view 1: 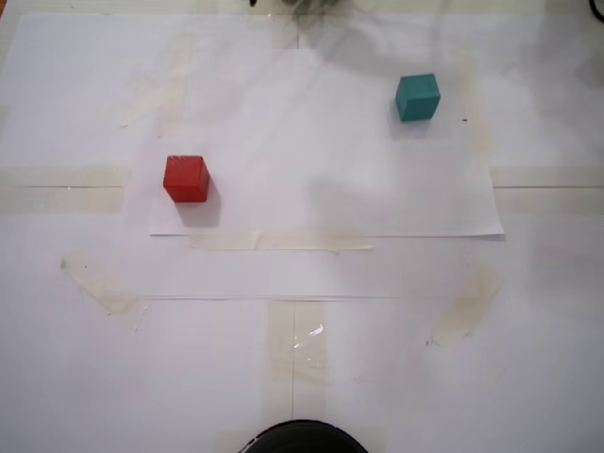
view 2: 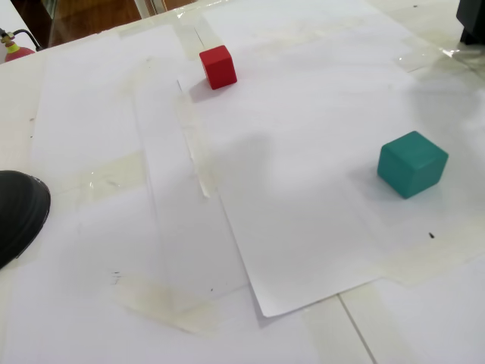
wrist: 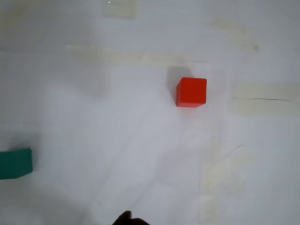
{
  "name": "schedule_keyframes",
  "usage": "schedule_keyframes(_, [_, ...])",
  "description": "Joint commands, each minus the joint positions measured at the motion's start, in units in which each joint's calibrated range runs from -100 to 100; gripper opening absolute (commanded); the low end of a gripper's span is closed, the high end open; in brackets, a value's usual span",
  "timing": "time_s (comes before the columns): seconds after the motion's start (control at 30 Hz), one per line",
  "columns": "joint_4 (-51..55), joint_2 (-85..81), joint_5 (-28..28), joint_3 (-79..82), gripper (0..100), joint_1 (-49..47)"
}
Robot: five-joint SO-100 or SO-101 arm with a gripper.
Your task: Put the red cube on the top of the blue cube.
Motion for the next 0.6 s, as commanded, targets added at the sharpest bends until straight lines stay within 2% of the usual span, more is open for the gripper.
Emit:
schedule_keyframes(0.0, [1.43, 0.34, -2.3, -6.1, 0, 0.4])
schedule_keyframes(0.57, [4.86, 3.0, -6.59, -8.46, 1, 0.09])
